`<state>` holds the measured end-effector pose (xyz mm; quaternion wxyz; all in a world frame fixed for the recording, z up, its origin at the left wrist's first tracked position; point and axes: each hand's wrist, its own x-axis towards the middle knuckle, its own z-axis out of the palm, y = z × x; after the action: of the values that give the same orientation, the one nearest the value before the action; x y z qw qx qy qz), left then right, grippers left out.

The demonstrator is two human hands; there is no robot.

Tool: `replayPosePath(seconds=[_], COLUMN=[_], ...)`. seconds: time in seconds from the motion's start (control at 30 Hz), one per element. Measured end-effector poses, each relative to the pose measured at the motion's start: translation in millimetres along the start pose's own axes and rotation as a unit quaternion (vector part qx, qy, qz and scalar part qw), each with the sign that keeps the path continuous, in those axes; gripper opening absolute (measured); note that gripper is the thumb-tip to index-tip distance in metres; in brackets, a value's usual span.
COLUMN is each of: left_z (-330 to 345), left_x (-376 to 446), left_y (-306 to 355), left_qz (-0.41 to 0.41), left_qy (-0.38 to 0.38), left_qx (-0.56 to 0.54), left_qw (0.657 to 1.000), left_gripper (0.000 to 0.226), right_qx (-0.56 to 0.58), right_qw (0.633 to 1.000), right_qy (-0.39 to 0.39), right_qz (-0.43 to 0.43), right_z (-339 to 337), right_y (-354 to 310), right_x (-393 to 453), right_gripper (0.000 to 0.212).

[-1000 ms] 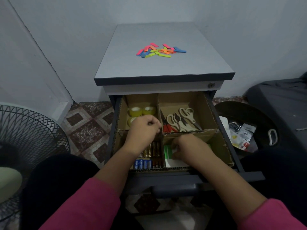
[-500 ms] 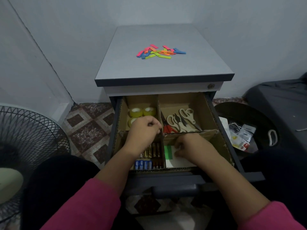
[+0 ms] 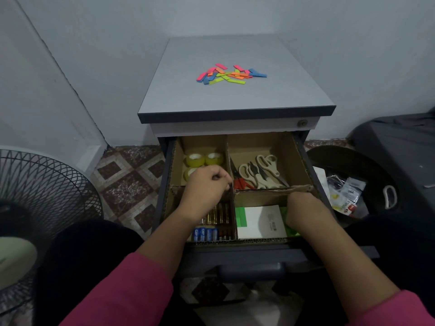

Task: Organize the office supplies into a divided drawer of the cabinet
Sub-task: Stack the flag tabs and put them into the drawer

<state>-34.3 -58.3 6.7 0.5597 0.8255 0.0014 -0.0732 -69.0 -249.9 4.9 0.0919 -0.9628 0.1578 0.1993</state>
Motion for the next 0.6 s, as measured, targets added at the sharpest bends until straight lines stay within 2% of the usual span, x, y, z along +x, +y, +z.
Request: replayPosePath(seconds=[0.13,0.23,0.3,0.37,0.5,0.6], left_z=[1,0,0,0,-1,0], left_x=[0,0,0,-1,-1,0], left_y=[1,1,0,0,2,1], left_qz=[0.001,0.002,-0.001,-0.002,0.000,0.000], left_qy=[-0.003,-0.001,-0.003,-0.005,-0.004,-0.002], left_qx=[0.001,0.002,0.004,0.002,0.003,0.002], left_qw=[1.000,1.000,1.000,1.000,1.000,1.000], left_gripper=[0.027,0.026,0.026,0.026,0.026,0.026], right_qx=[0.031,0.134,0.182,0.147,0.092,0.038], right_qw=[0.999,0.991,0.981,0.984,0.992,0.991], right_qy=[-0.020,-0.027,-0.059,-0.096,-0.059,-0.100], right_qz=[0.011,-0.010,-0.012,-0.010,-0.061,-0.084], right_z=[-7,-9,-7,-3,1,-2], right_y=[2,-4,-12,-15,-10,-14], right_x=[0,2,1,3,3,2], right_gripper=[0.024,0.010,0.011,0.023,0.035,0.043])
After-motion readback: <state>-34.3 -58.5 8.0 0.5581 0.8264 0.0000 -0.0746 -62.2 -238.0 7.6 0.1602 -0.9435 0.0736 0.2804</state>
